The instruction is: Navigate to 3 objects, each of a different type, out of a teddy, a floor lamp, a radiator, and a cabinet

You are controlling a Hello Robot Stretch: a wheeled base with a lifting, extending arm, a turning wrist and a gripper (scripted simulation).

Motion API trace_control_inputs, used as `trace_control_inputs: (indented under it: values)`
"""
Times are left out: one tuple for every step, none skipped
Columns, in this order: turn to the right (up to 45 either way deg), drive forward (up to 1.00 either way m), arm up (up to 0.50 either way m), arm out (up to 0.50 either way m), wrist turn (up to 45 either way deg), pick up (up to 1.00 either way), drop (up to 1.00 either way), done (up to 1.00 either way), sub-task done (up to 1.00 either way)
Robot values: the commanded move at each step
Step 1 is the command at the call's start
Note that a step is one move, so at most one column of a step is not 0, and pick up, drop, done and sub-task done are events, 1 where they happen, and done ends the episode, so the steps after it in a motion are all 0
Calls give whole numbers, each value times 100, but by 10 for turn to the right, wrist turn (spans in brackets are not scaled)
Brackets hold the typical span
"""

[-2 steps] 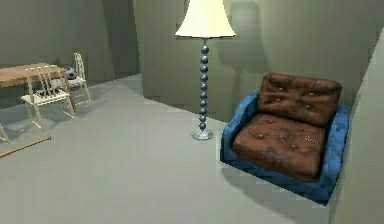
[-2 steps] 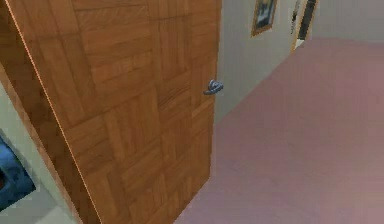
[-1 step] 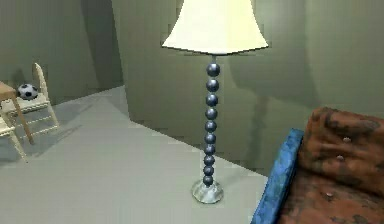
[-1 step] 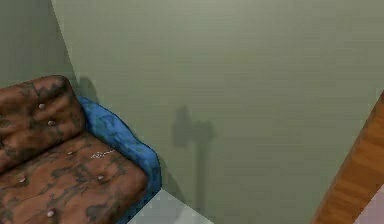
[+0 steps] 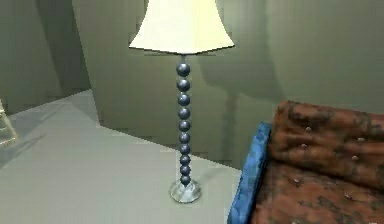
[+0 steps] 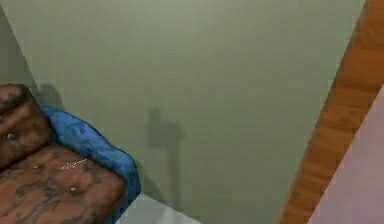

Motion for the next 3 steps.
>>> trace_control_inputs:
  values:
    - [0,25,0,0,0,0,0,0,0]
    - [0,0,0,0,0,0,0,0,100]
    - [450,0,0,0,0,0,0,0,0]
